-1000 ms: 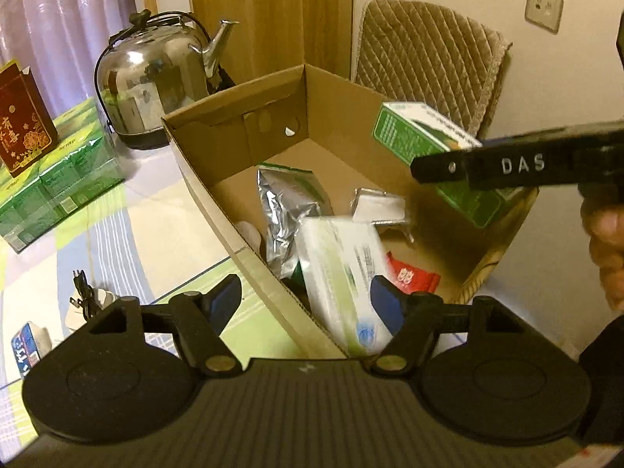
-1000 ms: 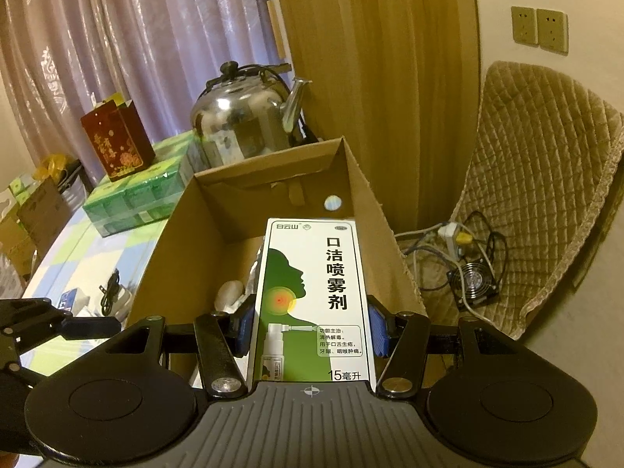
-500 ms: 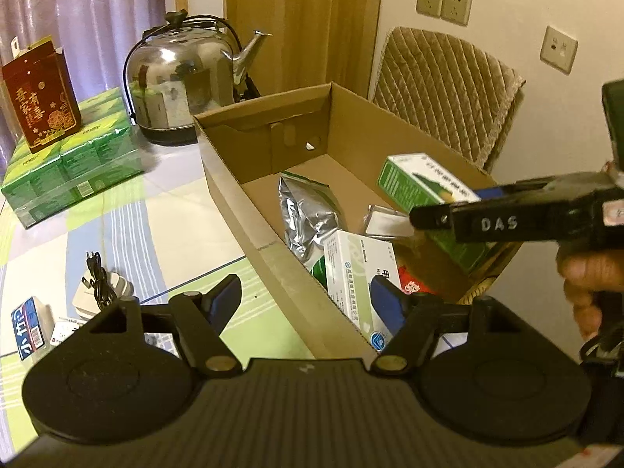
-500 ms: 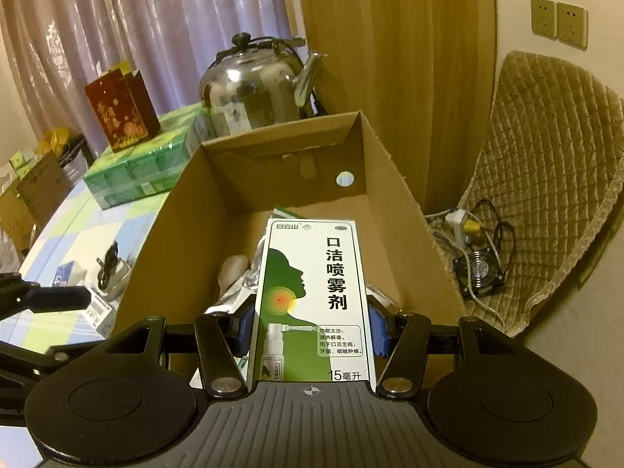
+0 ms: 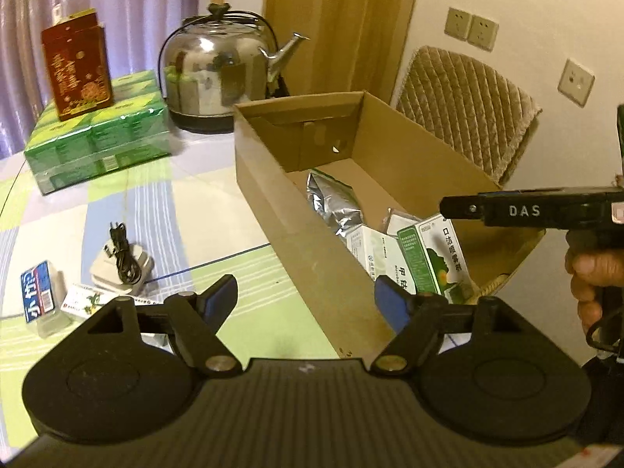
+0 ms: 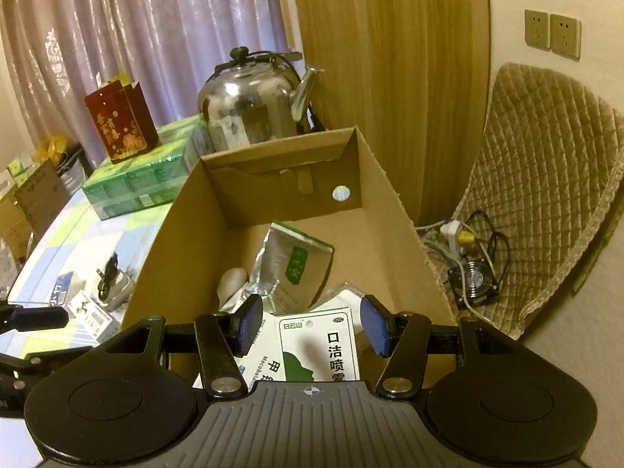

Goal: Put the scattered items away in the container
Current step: 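Open both grippers to drop the two boxes into the cardboard box, then move both tools back toward the remaining items on the table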

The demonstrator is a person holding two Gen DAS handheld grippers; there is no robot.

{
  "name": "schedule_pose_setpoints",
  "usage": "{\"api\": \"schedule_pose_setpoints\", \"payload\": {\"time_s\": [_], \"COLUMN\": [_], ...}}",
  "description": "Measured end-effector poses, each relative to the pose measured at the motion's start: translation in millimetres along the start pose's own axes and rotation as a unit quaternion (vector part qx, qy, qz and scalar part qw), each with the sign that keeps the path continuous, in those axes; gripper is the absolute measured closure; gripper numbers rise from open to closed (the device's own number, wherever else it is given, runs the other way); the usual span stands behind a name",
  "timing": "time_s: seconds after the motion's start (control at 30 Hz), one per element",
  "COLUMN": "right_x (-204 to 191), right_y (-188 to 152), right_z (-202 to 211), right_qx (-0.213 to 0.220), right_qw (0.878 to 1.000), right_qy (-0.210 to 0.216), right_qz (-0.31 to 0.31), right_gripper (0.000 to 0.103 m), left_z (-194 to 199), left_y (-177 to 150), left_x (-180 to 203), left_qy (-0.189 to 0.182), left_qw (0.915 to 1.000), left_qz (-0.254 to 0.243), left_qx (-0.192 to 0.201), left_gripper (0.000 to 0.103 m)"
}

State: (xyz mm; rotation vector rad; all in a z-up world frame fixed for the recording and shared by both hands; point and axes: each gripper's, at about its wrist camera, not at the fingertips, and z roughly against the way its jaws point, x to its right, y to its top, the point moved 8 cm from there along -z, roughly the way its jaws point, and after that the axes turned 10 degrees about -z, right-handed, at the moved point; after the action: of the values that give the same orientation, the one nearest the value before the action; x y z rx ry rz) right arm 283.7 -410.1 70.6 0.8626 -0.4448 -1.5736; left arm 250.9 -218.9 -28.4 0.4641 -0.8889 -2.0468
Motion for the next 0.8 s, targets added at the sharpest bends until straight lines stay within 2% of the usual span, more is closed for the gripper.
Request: {"api": "schedule_pose_setpoints", "payload": {"time_s": [0.07,0.13,0.37,0.53,0.8], "right_x": [-3.6,-8.9,-40.3,-74.3,-137.2], "right_y": [-0.6,-2.0,-16.0,-31.0,-54.0], "right_z": [4.9,9.7,31.2,49.4,60.5], "right_qx": [0.002,0.003,0.006,0.009,0.001], "right_qw": [1.0,1.0,1.0,0.998,0.992], "right_qy": [0.001,0.003,0.025,0.057,0.108], "right_qz": [0.001,0.003,0.014,0.024,0.063], "right_gripper": [0.048,0.042,0.029,0.017,0.01], "left_z": [5.9,12.6,41.1,66.2,106.5], "left_y": [-1.8,-4.2,-20.4,-44.9,-87.5], "left_x": [-4.5,-8.5,-26.1,-46.8,-94.0], "left_qy": [0.004,0.008,0.025,0.048,0.102], "left_qw": [1.0,0.9999,0.9993,0.9979,0.9917], "left_qz": [0.004,0.006,0.024,0.041,0.078], "left_qx": [0.003,0.006,0.013,0.012,0.001], "left_gripper": [0.029,0.029,0.029,0.02,0.011]}}
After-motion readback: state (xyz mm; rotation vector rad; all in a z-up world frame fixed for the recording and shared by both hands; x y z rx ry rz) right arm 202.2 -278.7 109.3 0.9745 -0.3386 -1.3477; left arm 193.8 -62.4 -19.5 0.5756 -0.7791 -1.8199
